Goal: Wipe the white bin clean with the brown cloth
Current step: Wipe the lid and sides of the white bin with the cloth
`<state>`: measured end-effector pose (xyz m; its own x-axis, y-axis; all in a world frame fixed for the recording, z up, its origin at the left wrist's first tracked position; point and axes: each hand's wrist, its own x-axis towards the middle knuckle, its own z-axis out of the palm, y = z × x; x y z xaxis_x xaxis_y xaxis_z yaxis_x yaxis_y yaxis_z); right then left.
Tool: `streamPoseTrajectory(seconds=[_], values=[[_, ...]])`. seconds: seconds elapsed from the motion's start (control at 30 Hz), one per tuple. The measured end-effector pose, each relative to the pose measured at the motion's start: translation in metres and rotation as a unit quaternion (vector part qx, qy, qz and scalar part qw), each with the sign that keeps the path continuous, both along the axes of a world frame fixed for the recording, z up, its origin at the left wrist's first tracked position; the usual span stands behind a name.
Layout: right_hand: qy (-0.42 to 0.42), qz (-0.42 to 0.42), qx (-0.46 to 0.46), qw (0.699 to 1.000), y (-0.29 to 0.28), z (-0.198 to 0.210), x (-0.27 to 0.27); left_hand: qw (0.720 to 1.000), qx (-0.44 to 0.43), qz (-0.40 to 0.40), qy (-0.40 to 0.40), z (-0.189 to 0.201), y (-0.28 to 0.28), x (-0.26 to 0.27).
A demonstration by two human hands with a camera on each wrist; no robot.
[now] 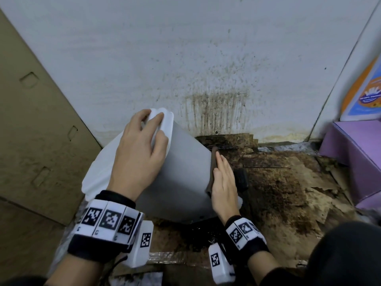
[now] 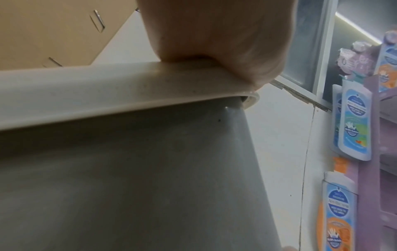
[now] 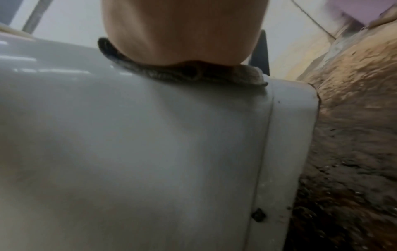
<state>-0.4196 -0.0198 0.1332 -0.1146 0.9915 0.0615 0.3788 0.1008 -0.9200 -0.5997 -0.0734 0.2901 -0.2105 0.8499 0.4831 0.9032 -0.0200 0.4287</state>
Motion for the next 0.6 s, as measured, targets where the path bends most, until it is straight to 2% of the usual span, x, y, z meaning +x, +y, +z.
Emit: streamPoseTrajectory(seconds=[0.17, 0.3, 0.37, 0.5, 0.6], values=[[-0.003, 0.002, 0.009, 1.0, -0.01, 0.037, -0.024, 1.0, 0.003, 0.014, 0.005, -0.001, 0.0, 0.0], [0.039, 0.07, 0.054, 0.995, -0.019, 0.091, -0.054, 1.0, 0.003, 0.007, 0.011, -0.002, 0.001, 0.008], [0.075, 0.101, 0.076, 0.989, -0.019, 0.105, -0.062, 1.0, 0.0, 0.002, 0.008, -0.001, 0.002, 0.011], [0.059, 0.119, 0.145, 0.98, -0.016, 0.094, -0.056, 1.0, -0.005, -0.008, 0.01, 0.0, 0.001, 0.013], [0.054, 0.09, 0.139, 0.985, -0.01, 0.063, -0.039, 1.0, -0.009, -0.014, 0.01, 0.0, 0.0, 0.01]])
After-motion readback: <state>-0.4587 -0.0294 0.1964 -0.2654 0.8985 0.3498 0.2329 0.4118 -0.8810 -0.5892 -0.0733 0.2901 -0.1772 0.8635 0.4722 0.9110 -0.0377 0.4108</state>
